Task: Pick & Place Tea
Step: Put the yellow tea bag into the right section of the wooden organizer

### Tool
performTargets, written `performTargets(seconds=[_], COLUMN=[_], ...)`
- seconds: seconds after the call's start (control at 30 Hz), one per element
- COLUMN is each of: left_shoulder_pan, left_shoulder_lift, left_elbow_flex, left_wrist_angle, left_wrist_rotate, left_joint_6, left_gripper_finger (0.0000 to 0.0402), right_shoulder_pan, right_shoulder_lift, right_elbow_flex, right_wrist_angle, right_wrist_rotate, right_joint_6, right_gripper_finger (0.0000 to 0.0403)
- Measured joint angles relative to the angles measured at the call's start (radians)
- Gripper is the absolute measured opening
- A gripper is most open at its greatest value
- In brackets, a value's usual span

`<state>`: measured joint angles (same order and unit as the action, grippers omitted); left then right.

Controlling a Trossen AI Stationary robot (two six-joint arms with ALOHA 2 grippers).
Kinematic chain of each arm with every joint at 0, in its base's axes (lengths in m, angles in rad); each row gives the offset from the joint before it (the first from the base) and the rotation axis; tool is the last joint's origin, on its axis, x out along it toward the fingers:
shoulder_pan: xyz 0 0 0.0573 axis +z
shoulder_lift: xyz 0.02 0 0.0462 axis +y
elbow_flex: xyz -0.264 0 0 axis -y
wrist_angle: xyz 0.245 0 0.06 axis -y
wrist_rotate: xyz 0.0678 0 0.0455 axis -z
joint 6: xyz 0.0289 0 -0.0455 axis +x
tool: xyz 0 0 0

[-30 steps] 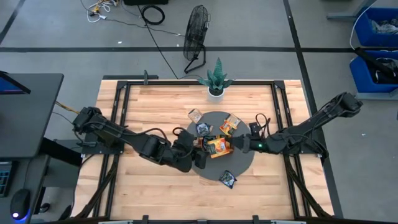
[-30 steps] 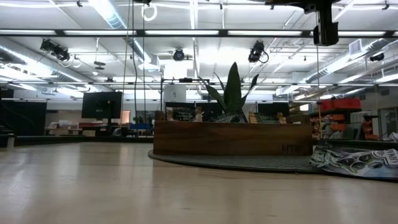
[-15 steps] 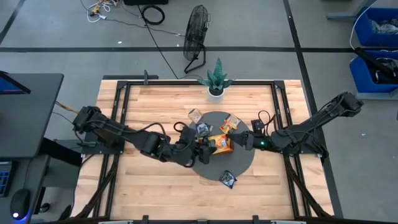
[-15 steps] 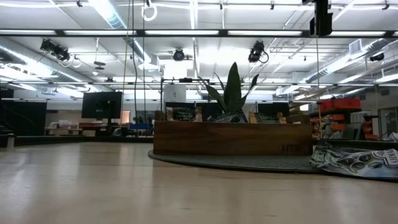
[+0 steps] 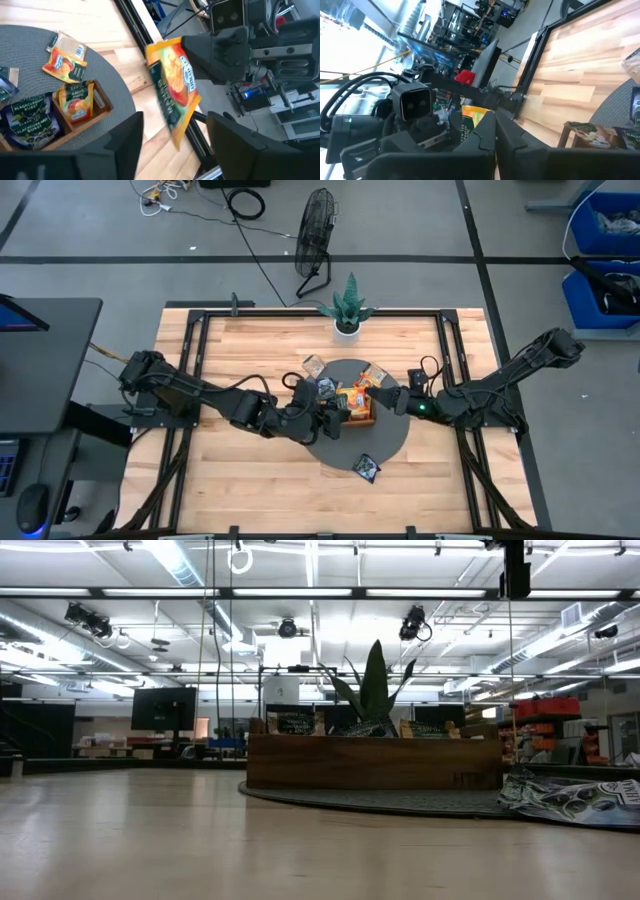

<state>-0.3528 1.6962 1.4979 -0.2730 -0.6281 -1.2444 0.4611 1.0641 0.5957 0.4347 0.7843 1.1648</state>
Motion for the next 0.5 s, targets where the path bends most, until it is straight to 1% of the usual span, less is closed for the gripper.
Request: performTargets(seconds=[0.17, 0.37, 0.5], left_shoulder_pan=[0.017, 0.032, 0.038], left_shoulder_lift=[0.000, 0.000, 0.000], left_elbow_flex=[0.000, 0.000, 0.000], left_wrist_angle=[0.001, 0.034, 0.034], left_wrist_rotate=[0.001, 0.023, 0.023], left_joint_6=[0.005, 0.072, 0.087], left_gripper_finger=[0.0166, 0.0109, 0.0062], right_shoulder_pan=[-0.019, -0.039, -0.046], right_shoulder_lift=[0.000, 0.000, 0.000], right_elbow_flex=[0.000, 0.000, 0.000], right_wrist_angle=[0.014, 0.047, 0.045], right_wrist_rotate=[-0.011, -0.015, -0.018], right_joint_6=[-0.001, -0.030, -0.032], right_gripper_finger=[0.0000, 0.0000, 0.0000])
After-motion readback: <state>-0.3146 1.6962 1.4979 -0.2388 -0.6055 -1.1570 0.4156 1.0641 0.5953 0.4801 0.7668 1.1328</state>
